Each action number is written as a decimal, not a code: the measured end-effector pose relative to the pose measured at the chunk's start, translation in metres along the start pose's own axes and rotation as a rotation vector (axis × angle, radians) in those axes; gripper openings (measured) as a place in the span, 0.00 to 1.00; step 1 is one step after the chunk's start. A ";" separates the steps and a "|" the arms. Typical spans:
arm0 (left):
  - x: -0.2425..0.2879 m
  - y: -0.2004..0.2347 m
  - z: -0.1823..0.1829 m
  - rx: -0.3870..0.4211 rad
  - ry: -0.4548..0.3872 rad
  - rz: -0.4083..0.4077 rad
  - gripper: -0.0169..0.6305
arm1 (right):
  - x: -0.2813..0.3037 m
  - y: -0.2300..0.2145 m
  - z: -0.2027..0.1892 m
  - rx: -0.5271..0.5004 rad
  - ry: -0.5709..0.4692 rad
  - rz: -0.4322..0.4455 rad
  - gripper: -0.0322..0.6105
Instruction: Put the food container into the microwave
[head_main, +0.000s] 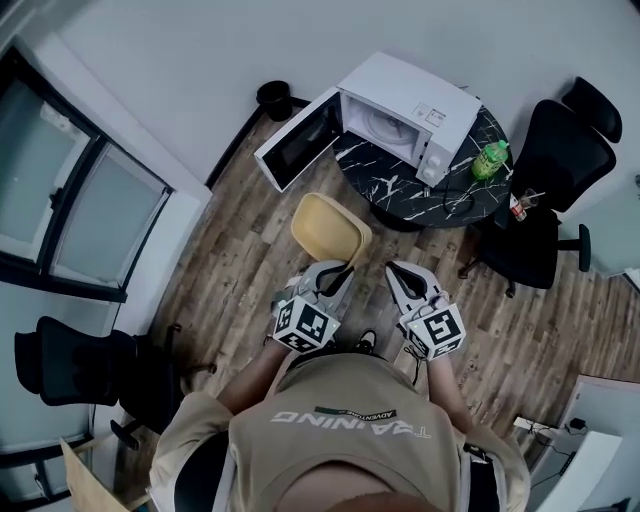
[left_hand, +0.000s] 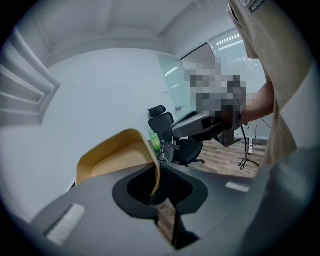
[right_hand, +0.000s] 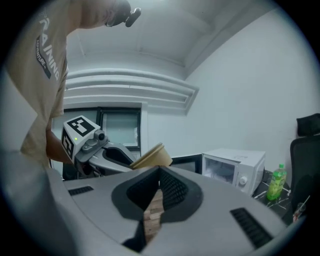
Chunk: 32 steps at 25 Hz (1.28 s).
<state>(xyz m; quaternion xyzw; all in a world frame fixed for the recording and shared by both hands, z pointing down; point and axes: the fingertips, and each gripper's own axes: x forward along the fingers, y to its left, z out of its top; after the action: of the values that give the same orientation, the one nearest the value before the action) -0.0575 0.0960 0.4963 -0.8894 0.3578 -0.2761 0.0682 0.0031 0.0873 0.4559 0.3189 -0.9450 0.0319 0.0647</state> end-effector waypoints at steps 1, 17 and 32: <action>0.003 -0.001 0.001 0.006 -0.001 -0.005 0.08 | -0.002 -0.003 -0.002 0.005 0.000 -0.008 0.07; 0.049 0.018 0.009 0.003 0.046 0.029 0.08 | 0.003 -0.060 -0.013 0.026 0.006 -0.028 0.07; 0.077 0.034 -0.015 -0.046 0.037 -0.097 0.08 | 0.045 -0.084 -0.043 -0.022 0.114 -0.090 0.07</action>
<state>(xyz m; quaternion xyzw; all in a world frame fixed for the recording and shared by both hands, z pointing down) -0.0411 0.0204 0.5320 -0.9019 0.3216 -0.2872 0.0277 0.0231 -0.0018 0.5066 0.3581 -0.9248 0.0368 0.1233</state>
